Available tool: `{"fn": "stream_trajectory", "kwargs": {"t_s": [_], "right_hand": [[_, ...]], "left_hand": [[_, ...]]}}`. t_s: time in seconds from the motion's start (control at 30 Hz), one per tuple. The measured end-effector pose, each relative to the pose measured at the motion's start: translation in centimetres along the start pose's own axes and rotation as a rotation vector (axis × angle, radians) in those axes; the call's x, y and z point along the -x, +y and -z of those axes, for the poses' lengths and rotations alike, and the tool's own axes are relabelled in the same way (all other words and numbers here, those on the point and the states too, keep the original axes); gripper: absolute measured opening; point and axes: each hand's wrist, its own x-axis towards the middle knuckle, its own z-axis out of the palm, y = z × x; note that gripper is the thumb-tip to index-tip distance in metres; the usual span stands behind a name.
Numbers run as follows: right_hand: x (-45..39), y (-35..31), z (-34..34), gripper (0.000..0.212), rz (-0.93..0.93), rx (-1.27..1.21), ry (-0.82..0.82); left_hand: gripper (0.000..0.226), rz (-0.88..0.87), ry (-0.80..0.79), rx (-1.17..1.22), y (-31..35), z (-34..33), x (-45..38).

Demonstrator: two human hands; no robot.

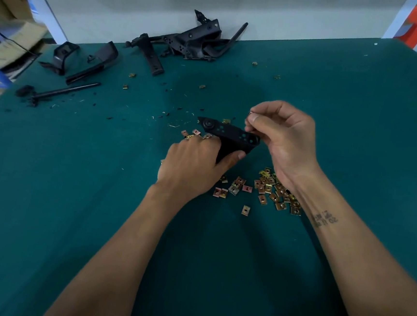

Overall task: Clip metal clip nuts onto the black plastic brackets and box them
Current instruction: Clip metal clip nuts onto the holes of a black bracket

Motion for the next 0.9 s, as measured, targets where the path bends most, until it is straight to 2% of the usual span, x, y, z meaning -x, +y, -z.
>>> {"fn": "stream_trajectory", "kwargs": {"t_s": [0.33,0.53,0.67,0.9], "right_hand": [[-0.2,0.81,0.06,0.013,-0.005,0.166,-0.006],[-0.14,0.77,0.04,0.008,-0.05,0.092,0.014],[-0.16,0.56,0.08,0.015,-0.082,0.042,0.03],[-0.23,0.43,0.28,0.016,-0.09,0.099,-0.018]], "left_hand": [[0.057,-0.007,0.002,-0.015,0.08,-0.08,0.09],[0.055,-0.009,0.021,0.014,0.17,0.15,0.17],[0.056,0.001,0.031,0.01,0.11,0.18,0.16],[0.055,-0.003,0.032,0.011,-0.02,-0.06,0.1]]}}
